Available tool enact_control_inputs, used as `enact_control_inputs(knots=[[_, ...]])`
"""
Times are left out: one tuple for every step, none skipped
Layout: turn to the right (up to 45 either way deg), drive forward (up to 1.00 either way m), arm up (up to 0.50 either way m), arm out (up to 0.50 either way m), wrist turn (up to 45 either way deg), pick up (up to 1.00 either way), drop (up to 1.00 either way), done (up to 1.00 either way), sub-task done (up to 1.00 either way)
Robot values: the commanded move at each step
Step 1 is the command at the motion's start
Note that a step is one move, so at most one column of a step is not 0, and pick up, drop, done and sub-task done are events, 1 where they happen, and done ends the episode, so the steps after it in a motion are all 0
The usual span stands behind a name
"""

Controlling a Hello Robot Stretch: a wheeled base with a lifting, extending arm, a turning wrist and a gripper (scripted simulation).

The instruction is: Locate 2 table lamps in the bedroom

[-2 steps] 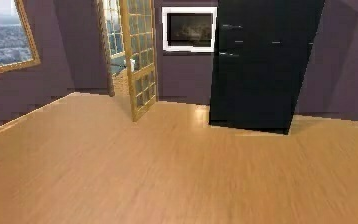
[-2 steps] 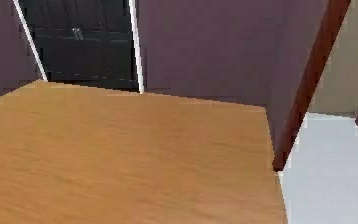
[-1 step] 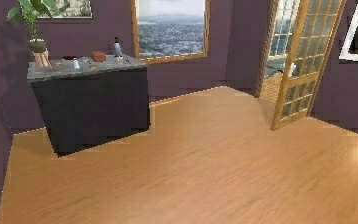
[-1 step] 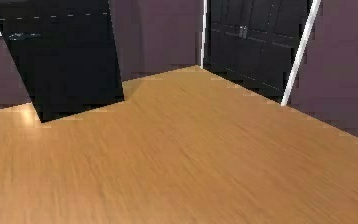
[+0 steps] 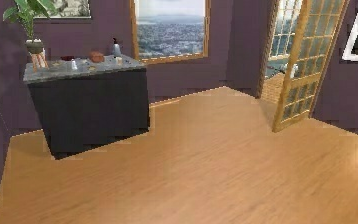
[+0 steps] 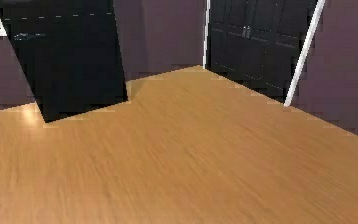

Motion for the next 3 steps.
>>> enact_control_inputs(knots=[[9.0,0.0,0.0,0.0,0.0,0.0,0.0,0.0,0.0],[0.0,1.0,0.0,0.0,0.0,0.0,0.0,0.0,0.0],[0.0,1.0,0.0,0.0,0.0,0.0,0.0,0.0,0.0]])
